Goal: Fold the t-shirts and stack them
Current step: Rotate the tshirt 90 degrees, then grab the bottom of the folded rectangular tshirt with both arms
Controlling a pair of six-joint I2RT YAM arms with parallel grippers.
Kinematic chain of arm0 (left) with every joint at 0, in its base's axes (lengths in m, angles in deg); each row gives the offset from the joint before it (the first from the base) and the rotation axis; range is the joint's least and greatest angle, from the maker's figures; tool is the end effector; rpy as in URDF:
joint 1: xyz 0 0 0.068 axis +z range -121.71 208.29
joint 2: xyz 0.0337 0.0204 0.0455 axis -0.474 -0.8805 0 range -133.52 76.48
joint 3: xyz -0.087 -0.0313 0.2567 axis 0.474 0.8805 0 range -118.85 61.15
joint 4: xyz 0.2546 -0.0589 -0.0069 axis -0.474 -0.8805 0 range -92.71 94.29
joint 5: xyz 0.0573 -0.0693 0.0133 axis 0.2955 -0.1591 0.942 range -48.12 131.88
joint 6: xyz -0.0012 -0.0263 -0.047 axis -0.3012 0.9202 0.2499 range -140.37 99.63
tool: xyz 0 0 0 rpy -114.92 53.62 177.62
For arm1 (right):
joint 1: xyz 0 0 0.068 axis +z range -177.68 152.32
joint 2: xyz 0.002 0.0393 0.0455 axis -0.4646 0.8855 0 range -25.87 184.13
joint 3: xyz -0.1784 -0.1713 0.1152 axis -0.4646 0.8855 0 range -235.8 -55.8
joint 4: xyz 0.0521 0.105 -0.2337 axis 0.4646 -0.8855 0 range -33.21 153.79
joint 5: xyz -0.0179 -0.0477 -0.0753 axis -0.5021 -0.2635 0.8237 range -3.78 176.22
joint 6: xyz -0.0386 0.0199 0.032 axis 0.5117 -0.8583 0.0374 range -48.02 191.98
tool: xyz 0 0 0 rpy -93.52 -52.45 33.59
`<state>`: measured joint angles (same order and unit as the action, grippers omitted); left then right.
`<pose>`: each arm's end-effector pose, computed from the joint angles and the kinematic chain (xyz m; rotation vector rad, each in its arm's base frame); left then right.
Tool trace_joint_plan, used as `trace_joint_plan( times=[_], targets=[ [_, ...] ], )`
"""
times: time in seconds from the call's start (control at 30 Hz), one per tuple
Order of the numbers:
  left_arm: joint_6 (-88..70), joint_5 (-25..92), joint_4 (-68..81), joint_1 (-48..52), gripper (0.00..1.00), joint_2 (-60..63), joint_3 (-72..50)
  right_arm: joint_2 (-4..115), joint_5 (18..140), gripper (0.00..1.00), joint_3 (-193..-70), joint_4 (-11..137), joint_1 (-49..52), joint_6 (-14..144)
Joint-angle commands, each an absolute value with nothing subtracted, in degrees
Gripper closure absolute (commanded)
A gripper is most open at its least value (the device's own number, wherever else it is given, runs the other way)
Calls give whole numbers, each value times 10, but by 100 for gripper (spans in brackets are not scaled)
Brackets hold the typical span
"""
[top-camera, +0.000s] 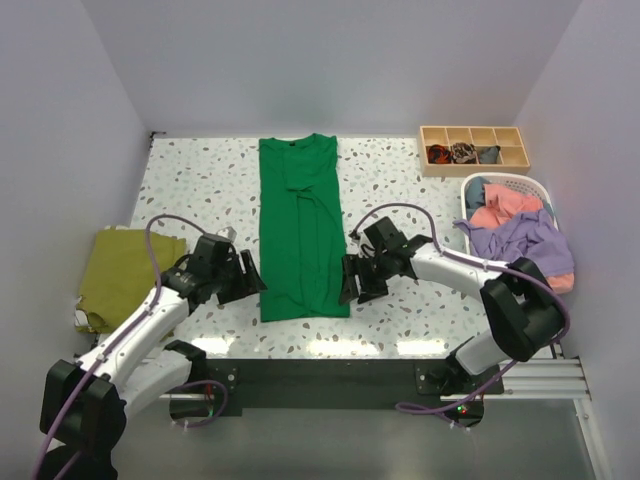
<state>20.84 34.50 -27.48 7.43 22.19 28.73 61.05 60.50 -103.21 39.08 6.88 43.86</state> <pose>0.1670 -0.0684 0.2043 -0.4053 2.5699 -0.5841 0.2212 0.1710 0.1720 -0.3094 2.8415 0.8965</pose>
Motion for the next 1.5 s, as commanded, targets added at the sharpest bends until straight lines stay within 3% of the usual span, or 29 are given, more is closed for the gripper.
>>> trace_joint_plan(
  times=[0.0,0.97,1.07,1.1,1.2,1.23,1.3,1.33,1.37,1.4,1.47],
  targets=[
    [223,344,-301,62,34,217,294,609,644,37,-1040,387,93,405],
    [271,315,-202,10,44,157,371,653,649,44,-1005,467,104,359],
    [274,312,-181,10,47,150,379,675,642,48,-1008,480,107,358],
    [273,312,-180,9,49,149,380,681,639,55,-1010,483,112,356],
    [271,312,-172,8,61,148,382,692,632,67,-1011,494,114,352],
    [271,311,-169,8,67,148,386,692,632,78,-1010,495,115,352],
    [270,308,-165,8,79,150,387,687,635,84,-1008,497,115,352],
    [267,307,-165,7,83,151,387,684,635,93,-1009,497,115,353],
    [267,307,-167,7,95,156,386,681,635,97,-1008,498,115,353],
    [267,308,-169,7,100,159,382,670,635,100,-1006,499,115,356],
    [264,313,-178,7,100,171,376,658,635,100,-1006,502,116,359]
  ],
)
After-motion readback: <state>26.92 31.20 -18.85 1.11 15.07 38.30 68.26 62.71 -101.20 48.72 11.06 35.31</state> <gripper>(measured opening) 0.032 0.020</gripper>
